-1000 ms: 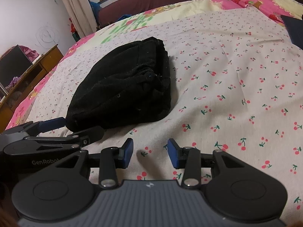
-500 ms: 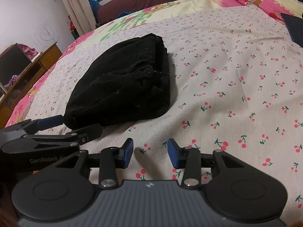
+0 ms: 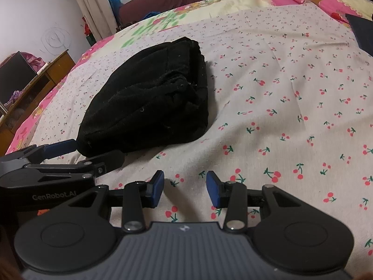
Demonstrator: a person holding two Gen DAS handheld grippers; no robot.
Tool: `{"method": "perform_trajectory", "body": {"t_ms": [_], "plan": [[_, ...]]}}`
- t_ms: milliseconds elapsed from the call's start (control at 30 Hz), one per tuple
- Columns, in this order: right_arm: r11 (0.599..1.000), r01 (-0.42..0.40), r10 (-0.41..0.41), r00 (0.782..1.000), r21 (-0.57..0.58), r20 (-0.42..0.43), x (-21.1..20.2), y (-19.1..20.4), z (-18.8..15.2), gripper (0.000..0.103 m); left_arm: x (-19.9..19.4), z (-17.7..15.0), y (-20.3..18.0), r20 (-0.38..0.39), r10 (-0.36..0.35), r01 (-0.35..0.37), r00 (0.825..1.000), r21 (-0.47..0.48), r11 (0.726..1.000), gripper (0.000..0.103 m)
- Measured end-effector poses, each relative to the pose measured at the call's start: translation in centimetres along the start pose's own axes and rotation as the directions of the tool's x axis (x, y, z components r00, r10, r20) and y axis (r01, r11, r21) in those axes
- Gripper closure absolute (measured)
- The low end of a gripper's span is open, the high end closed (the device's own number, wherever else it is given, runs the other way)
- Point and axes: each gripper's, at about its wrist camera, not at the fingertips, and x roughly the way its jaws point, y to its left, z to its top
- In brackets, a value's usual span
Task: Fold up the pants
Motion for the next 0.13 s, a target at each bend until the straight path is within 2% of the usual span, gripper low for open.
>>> {"method": "perform_trajectory", "body": {"t_ms": [133], "plan": [[1.0, 0.0, 0.0, 1.0, -0.002, -0.003, 0.08, 0.02, -0.04, 0.062, -0.06, -0.03, -0.03, 0.002, 0.004, -0.004, 1.0, 0.001, 1.0, 0.0]]}}
